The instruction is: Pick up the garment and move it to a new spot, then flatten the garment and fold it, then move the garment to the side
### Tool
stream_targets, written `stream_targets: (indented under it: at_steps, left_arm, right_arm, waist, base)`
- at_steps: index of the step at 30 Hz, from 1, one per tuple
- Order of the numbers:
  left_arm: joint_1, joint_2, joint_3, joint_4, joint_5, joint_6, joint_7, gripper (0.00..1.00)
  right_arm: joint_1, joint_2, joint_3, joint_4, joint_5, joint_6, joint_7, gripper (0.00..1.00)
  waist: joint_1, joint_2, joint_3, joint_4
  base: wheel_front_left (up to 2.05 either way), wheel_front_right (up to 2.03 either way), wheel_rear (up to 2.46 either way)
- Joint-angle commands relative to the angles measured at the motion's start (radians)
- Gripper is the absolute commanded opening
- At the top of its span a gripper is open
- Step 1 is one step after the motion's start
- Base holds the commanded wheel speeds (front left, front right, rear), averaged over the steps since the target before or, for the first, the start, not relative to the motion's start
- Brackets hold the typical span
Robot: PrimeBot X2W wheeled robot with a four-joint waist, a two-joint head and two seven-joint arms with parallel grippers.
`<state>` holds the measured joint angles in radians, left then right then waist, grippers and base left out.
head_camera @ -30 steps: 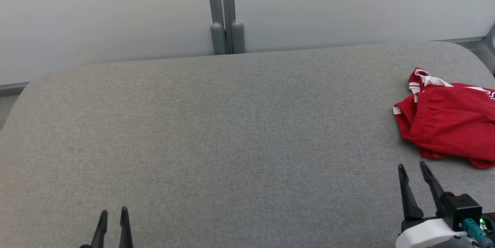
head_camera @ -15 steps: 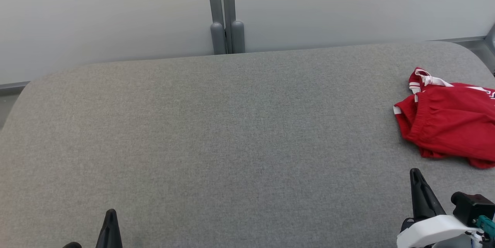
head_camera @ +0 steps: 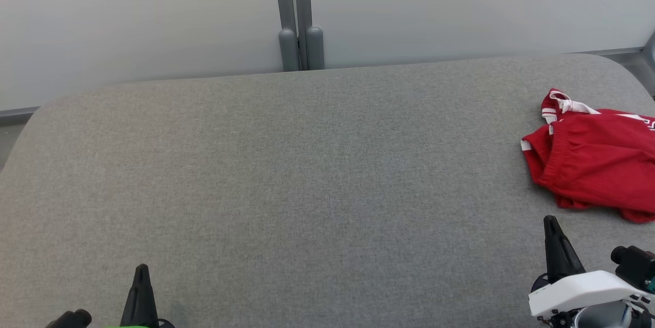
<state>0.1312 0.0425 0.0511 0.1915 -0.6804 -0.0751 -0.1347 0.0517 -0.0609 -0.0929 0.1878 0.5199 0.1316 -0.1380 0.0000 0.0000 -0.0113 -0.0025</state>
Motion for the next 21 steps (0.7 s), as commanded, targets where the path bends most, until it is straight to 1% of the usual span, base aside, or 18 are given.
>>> stream_targets:
  at_steps: [1,21]
  left_arm:
    - [-0.032,0.004,0.006,-0.011,-0.035,-0.007,0.007,0.0]
    - [-0.095,0.006,0.023,0.007,-0.292,-0.022,0.076,0.0]
  right_arm:
    - [-0.028,-0.004,-0.005,-0.009,0.044,0.0,0.008,0.0]
    - [-0.069,0.0,-0.01,0.009,0.343,-0.001,0.078,0.0]
  waist:
    - [0.0,0.0,0.0,0.0]
    - [0.0,0.0,0.003,0.001]
  base:
    - [0.0,0.0,0.0]
    - [0.0,0.0,0.0]
